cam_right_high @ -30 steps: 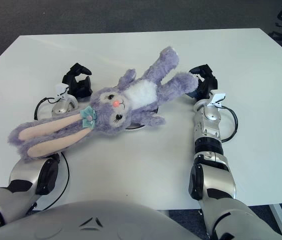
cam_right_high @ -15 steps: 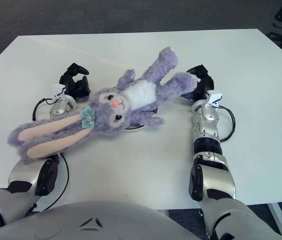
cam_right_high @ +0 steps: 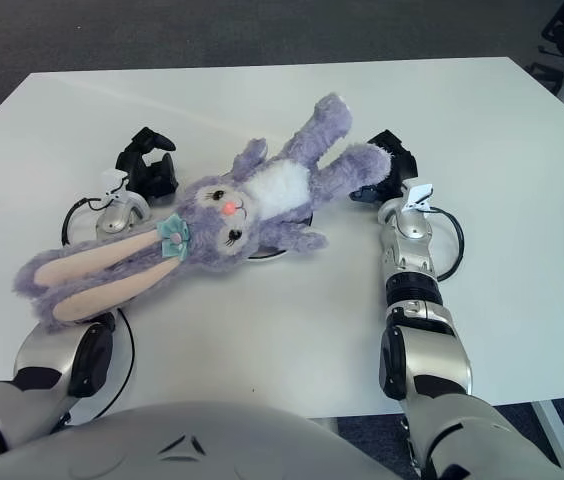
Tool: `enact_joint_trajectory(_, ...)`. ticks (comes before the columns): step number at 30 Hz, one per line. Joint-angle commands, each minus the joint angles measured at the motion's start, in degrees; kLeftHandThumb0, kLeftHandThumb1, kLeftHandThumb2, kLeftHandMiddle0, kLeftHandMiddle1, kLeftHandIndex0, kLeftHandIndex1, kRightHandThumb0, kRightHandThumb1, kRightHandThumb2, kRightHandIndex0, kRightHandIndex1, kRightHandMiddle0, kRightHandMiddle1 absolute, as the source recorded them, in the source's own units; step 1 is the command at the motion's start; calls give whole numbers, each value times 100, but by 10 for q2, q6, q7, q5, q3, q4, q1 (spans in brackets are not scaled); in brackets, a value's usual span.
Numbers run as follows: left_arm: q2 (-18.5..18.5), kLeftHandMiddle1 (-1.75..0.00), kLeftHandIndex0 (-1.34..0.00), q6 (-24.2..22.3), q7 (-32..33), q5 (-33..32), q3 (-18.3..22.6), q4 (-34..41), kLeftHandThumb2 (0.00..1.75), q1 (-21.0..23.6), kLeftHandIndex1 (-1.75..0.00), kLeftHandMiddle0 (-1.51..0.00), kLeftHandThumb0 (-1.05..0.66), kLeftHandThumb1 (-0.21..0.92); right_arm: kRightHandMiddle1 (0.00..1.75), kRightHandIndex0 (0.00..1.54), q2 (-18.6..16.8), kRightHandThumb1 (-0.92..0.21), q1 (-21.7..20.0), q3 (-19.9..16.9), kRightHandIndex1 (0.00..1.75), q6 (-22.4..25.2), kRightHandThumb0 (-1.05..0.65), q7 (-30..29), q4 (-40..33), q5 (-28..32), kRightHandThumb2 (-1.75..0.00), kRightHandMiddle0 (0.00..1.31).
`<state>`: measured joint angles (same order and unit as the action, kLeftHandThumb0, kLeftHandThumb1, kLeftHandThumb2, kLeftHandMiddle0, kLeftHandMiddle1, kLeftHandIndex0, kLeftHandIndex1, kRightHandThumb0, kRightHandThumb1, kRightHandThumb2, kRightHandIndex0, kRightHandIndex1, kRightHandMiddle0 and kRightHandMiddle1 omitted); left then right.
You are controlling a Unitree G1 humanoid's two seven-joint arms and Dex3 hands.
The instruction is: Put the doll into the plate.
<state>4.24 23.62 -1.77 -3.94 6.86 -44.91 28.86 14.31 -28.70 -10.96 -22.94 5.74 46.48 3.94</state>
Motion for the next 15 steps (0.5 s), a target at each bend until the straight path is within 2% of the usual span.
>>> enact_joint_trajectory(1,1,-175,-56,-16,-7,14,-9,-26,124,-83,-175,-125,-46,38,174,85,-18,2,69,40,175,7,-1,-13,37,-47,-170,64)
enact_joint_trajectory(7,-1,-175,-57,-21,-15,10,-12,-14,124,-90,-175,-126,-46,37,169,89,-1,7,72,82,175,-23,-1,-59,42,-109,-173,70)
enact_joint_trajectory(15,-8,-175,-55,-28,-37,-7,-9,3,122,-101,-175,-125,-45,39,158,92,13,10,85,121,175,-35,-1,-83,28,-151,-173,78)
